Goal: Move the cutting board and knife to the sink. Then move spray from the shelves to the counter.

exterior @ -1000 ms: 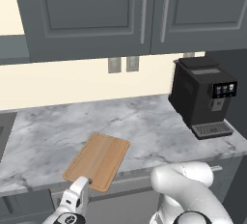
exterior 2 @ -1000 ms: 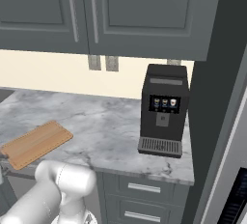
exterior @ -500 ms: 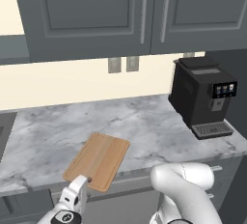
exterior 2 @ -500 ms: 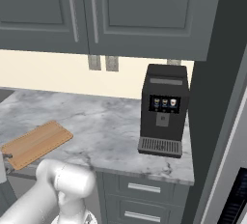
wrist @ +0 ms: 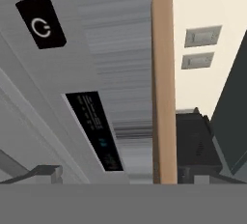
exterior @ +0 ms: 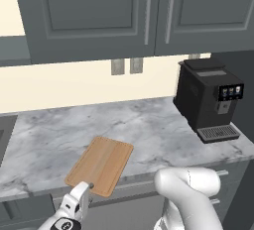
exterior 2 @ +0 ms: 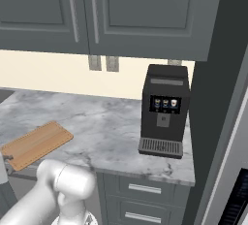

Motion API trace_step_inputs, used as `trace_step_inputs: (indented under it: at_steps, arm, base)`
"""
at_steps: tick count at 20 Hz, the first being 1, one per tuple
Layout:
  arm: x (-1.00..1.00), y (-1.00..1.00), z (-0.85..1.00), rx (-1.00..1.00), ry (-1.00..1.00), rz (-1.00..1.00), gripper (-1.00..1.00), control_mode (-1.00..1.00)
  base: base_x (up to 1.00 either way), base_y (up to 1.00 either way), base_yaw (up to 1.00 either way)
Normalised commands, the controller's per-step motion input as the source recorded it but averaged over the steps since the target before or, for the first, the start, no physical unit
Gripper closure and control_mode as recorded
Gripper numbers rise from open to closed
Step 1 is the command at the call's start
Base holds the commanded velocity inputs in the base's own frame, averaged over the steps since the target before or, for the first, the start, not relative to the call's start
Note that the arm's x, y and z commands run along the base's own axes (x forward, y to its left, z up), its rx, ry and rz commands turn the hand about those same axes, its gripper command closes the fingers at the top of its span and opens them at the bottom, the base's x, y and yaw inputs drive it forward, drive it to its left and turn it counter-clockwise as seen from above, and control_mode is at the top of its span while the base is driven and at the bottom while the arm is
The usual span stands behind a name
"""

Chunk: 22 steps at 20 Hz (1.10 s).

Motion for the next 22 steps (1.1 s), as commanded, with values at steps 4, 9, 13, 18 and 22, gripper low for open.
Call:
trace_step_inputs:
  at_steps: [4,9,13,18,22]
  arm:
    - [0.0,-0.01,0.0,0.0,-0.04,-0.02,-1.0,-1.0]
    - [0.04,-0.05,0.02,0.0,0.0,-0.01,-1.0,-1.0]
    - [0.01,-0.08,0.02,0.0,0.0,0.0,-1.0,-1.0]
    - [0.0,-0.12,0.0,0.0,0.0,0.0,-1.0,-1.0]
    - [0.01,-0.11,0.02,0.0,0.0,0.0,-1.0,-1.0]
  base:
    - [0.0,0.0,0.0]
    - [0.0,0.0,0.0]
    - [0.0,0.0,0.0]
    - [0.0,0.0,0.0]
    - [0.0,0.0,0.0]
